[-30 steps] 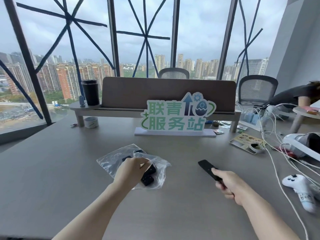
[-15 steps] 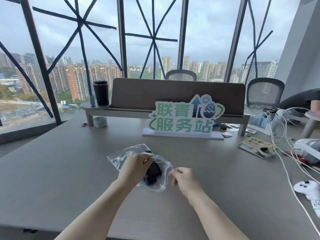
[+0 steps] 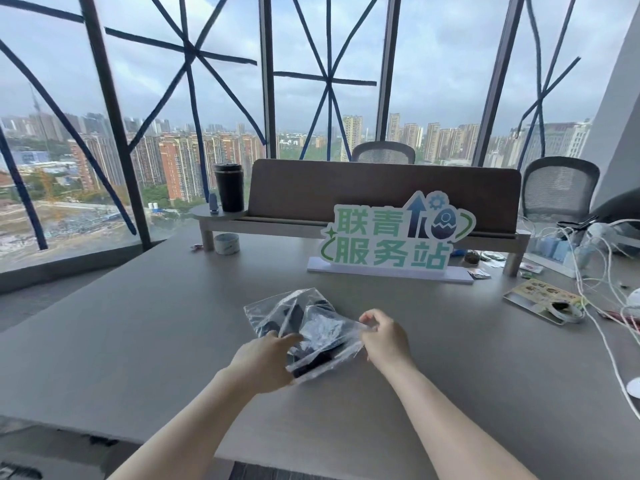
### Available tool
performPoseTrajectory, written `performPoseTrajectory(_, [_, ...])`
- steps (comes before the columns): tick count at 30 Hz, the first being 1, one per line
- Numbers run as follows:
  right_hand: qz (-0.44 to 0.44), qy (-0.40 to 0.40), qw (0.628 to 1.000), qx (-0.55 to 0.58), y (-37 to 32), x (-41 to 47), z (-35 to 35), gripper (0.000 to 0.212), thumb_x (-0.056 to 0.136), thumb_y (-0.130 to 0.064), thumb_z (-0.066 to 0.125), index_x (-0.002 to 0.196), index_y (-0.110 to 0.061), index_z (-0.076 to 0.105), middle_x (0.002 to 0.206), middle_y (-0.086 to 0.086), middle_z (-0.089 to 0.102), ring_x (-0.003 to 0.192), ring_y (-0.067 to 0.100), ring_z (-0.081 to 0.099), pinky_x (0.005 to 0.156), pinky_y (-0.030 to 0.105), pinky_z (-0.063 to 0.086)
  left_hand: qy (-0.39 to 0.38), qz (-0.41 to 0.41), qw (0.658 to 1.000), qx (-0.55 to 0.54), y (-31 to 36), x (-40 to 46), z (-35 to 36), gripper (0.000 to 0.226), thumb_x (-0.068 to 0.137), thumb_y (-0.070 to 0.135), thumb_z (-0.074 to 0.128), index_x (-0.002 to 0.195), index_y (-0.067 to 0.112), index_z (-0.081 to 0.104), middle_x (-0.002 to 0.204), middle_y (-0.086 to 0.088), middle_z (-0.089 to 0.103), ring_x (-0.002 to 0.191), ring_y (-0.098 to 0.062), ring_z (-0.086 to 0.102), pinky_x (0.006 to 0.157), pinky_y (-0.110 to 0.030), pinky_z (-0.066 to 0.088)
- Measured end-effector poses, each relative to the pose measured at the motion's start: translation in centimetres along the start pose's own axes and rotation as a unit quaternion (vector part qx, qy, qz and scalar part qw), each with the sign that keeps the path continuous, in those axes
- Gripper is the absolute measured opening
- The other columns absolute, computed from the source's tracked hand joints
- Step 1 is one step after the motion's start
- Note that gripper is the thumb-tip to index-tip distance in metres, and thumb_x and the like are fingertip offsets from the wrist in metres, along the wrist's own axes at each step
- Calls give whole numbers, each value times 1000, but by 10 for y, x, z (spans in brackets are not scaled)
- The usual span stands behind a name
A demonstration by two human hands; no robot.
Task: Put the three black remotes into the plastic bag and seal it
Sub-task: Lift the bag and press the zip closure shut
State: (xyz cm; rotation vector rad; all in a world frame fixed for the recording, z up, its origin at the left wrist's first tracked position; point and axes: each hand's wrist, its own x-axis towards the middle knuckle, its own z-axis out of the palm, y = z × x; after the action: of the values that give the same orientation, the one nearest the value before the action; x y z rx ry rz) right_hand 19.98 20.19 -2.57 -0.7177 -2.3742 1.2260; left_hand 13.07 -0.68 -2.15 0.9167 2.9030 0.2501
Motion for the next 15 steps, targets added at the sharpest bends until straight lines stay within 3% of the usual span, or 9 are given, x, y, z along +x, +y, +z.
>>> performPoseTrajectory(3, [50,-9,987,153,-17,-2,-19,18,78,3,52,82,-11,63,62,9,64,35,17,48,35,23,38,38,-85,979,-180,-9,6,-23,50,73,19,62,120,31,55,95,-4,67,57,-23,69,56,-29,57])
performPoseTrajectory(5, [63,-16,965,253,-37,0,-38,19,79,6,56,84,-8,68,61,10,64,37,15,50,37,23,43,88,-97,923,-361,-5,12,-56,34,75,8,65,108,17,63,86,-10,68,45,-23,65,50,-31,59])
performPoseTrajectory(7, [41,-21,938,344,-63,1,-59,18,83,6,58,89,-6,71,60,8,64,39,14,55,38,24,48,131,-65,858,-492,4,15,-96,20,77,1,67,97,5,66,84,-15,68,47,-18,66,51,-30,60])
performPoseTrajectory(10, [-3,-25,907,420,-102,2,-93,19,85,6,57,88,-3,73,60,8,68,43,15,62,42,25,55,192,-5,799,-569,17,17,-148,7,76,1,72,80,4,67,71,-10,66,50,-12,65,50,-19,56])
performPoseTrajectory(13, [-22,-24,905,425,-125,-1,-121,14,86,5,57,84,1,71,64,11,69,45,15,64,43,25,56,213,41,785,-580,23,21,-172,7,75,3,73,73,10,71,69,-6,68,64,-16,65,58,-16,56])
performPoseTrajectory(15, [-29,-12,916,400,-128,-3,-131,10,85,1,62,84,5,71,67,13,68,43,14,63,42,24,55,196,66,805,-556,26,21,-169,10,72,6,77,77,15,74,74,-4,71,69,-14,66,64,-16,55])
